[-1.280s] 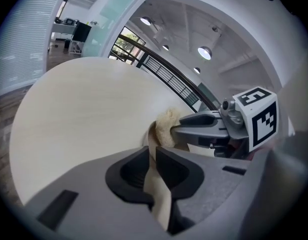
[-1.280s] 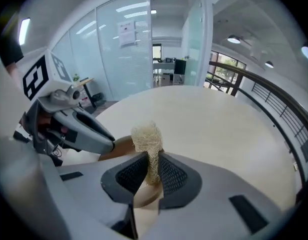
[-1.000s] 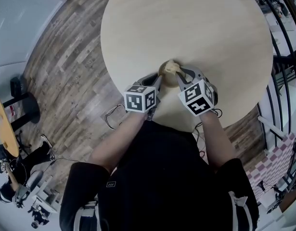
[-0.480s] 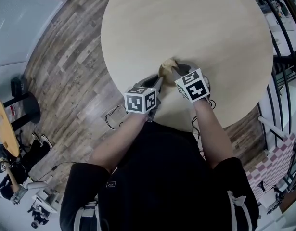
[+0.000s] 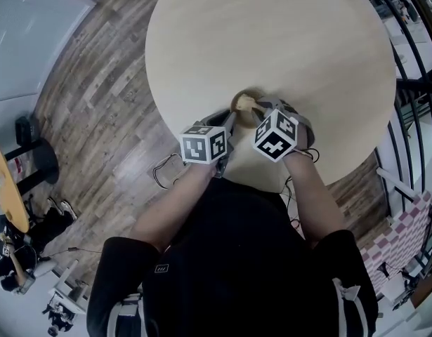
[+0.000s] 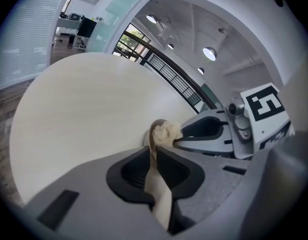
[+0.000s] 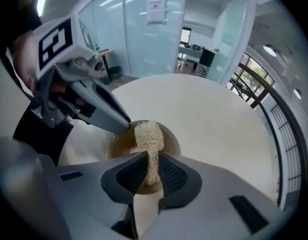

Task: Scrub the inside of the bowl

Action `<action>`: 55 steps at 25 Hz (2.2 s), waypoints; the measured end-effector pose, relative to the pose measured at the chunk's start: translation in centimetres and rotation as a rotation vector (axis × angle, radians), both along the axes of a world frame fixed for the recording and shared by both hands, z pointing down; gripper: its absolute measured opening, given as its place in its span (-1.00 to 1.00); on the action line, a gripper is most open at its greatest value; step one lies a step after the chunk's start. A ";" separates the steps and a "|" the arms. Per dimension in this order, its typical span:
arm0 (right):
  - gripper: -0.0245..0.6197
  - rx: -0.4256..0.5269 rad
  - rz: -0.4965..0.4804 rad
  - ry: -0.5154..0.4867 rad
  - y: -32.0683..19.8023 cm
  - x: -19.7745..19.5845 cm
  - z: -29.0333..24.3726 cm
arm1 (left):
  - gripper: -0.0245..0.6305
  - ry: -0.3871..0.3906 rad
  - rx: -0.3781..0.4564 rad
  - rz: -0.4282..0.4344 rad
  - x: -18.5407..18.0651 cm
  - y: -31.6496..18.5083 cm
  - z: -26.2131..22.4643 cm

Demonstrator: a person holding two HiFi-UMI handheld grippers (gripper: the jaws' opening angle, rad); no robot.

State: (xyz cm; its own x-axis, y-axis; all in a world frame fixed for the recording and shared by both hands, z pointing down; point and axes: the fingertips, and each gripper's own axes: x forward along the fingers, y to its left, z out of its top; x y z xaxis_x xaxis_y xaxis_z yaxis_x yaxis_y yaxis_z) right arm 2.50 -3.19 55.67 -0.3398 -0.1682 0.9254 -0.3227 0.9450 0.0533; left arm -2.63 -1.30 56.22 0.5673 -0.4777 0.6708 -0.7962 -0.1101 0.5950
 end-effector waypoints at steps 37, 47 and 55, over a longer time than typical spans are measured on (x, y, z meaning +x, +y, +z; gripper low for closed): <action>-0.70 0.086 0.150 -0.135 -2.1 -2.7 0.8 | -0.78 0.027 -0.014 -0.053 -0.3 0.5 -0.1; -0.70 0.265 -0.037 0.073 -2.7 -1.1 -0.3 | -0.78 0.027 -0.027 -0.049 -0.2 0.3 0.4; -0.70 0.103 -0.162 0.208 0.2 0.8 1.7 | -0.90 0.007 0.007 -0.037 0.1 -0.6 -0.7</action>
